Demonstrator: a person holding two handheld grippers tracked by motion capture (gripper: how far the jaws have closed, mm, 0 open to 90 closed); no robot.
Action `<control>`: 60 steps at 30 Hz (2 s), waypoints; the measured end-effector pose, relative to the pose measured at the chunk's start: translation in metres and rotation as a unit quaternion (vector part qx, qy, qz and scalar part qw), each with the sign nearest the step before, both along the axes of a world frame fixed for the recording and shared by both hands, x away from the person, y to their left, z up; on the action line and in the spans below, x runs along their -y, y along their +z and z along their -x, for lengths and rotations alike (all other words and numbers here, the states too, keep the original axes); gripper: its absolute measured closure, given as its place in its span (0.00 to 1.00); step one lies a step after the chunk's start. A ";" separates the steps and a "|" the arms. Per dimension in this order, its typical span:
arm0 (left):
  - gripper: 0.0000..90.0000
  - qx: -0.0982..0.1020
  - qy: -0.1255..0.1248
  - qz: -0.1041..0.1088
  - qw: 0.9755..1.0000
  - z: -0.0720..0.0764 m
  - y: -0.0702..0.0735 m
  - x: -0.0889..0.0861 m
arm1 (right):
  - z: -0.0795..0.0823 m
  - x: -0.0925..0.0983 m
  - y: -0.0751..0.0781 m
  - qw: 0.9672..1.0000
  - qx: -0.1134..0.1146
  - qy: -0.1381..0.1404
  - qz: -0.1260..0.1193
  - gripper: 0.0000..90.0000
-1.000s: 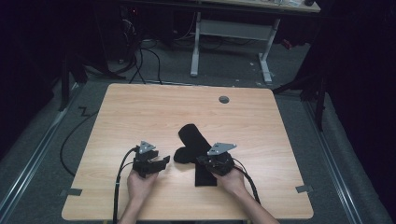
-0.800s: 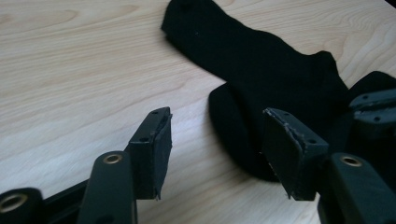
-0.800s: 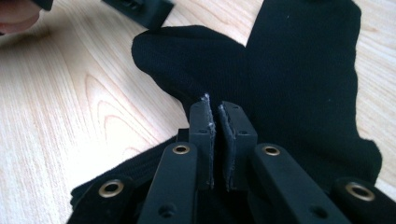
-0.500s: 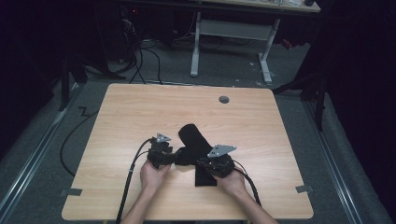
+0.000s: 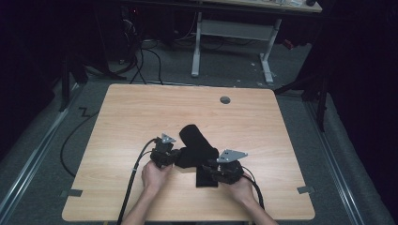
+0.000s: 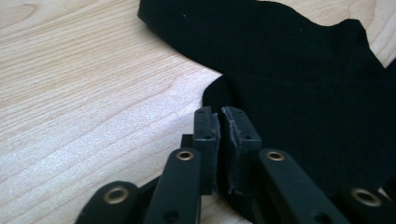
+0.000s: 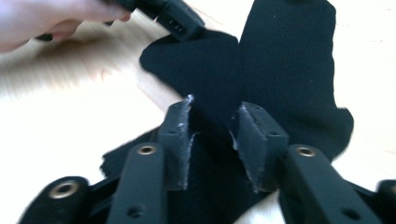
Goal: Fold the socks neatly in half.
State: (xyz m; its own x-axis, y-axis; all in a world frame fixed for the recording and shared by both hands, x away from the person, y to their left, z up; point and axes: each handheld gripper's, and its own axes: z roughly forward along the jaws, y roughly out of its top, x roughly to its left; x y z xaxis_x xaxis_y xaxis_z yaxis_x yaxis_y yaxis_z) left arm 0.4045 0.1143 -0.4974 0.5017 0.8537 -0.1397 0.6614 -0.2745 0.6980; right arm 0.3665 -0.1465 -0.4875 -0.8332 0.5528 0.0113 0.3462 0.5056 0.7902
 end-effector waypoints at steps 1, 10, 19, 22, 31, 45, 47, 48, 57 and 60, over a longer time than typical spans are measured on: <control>0.95 0.001 -0.001 0.000 1.000 0.000 0.000 0.000 | 0.003 0.001 0.000 1.000 0.001 0.001 0.001 0.76; 0.97 0.007 -0.003 0.013 1.000 0.000 0.002 -0.001 | 0.005 -0.003 -0.018 1.000 -0.027 -0.001 0.016 0.78; 0.98 0.025 -0.009 0.008 1.000 -0.002 0.016 0.003 | 0.008 0.000 -0.018 0.999 -0.023 0.021 0.031 0.91; 0.98 0.036 -0.013 0.004 0.999 -0.003 0.021 0.006 | 0.010 0.002 -0.018 0.999 -0.024 0.026 0.028 0.94; 0.98 0.057 -0.007 0.003 0.998 -0.014 0.037 0.005 | 0.023 0.008 -0.019 0.999 -0.015 0.038 0.028 0.96; 0.98 0.078 0.010 -0.021 0.997 -0.038 0.041 0.014 | 0.031 0.011 -0.017 0.998 0.003 0.050 0.031 0.99; 0.98 0.077 0.011 -0.018 0.997 -0.040 0.040 0.016 | 0.031 0.012 -0.015 0.998 0.006 0.051 0.030 0.99; 0.98 0.079 0.012 -0.016 0.997 -0.041 0.040 0.016 | 0.032 0.013 -0.013 0.998 0.009 0.051 0.026 0.99; 0.98 0.079 0.022 -0.006 0.997 -0.046 0.039 0.014 | 0.039 0.015 0.000 0.998 0.029 0.059 0.014 0.99; 0.98 0.079 0.017 -0.013 0.997 -0.048 0.039 0.017 | 0.041 0.015 0.001 0.997 0.032 0.063 0.012 0.99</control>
